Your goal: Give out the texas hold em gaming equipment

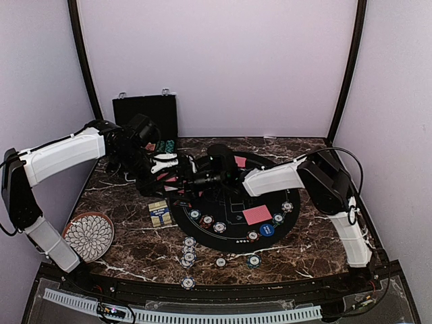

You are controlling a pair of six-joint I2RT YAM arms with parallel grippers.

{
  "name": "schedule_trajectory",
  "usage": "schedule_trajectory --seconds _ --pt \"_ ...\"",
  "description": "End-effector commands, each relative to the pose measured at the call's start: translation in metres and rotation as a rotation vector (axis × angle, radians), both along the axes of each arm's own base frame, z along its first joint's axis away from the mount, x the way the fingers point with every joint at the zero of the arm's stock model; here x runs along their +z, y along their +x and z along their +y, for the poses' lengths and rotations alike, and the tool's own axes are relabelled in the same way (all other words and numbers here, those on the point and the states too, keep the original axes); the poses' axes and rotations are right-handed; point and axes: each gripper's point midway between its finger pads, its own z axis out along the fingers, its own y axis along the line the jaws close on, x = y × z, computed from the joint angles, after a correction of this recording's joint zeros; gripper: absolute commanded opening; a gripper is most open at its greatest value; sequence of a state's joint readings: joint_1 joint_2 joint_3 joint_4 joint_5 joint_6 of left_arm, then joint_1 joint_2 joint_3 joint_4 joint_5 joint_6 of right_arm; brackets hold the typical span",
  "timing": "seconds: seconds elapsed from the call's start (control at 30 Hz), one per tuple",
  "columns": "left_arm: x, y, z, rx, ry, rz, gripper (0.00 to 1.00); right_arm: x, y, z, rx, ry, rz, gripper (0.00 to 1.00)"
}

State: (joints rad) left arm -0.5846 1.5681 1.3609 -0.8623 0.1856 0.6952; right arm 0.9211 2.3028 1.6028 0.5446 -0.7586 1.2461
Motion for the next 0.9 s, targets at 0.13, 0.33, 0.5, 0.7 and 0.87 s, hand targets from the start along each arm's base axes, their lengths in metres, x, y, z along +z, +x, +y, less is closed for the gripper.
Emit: schedule_trajectory --seconds 0.13,0.33,0.5,0.7,0.87 --pt "0.015 -0.001 0.001 -0.002 -0.022 -0.026 0.0 -0.014 0.023 -0.028 -0.084 -0.029 0.025 0.69" --pt "0.015 -0.002 0.003 -0.004 -0.018 -0.034 0.0 -0.013 0.019 -0.037 -0.081 -0.031 0.018 0.65" --pt "0.013 -0.002 0.003 -0.004 -0.015 -0.035 0.0 -0.003 0.016 -0.041 -0.07 -0.03 -0.005 0.62" --pt "0.01 -0.002 0.005 -0.006 -0.007 -0.038 0.0 0.023 0.017 -0.05 -0.064 -0.01 -0.045 0.51" --pt "0.01 -0.002 0.006 -0.005 -0.002 -0.039 0.0 0.034 0.016 -0.054 -0.059 -0.006 -0.059 0.42"
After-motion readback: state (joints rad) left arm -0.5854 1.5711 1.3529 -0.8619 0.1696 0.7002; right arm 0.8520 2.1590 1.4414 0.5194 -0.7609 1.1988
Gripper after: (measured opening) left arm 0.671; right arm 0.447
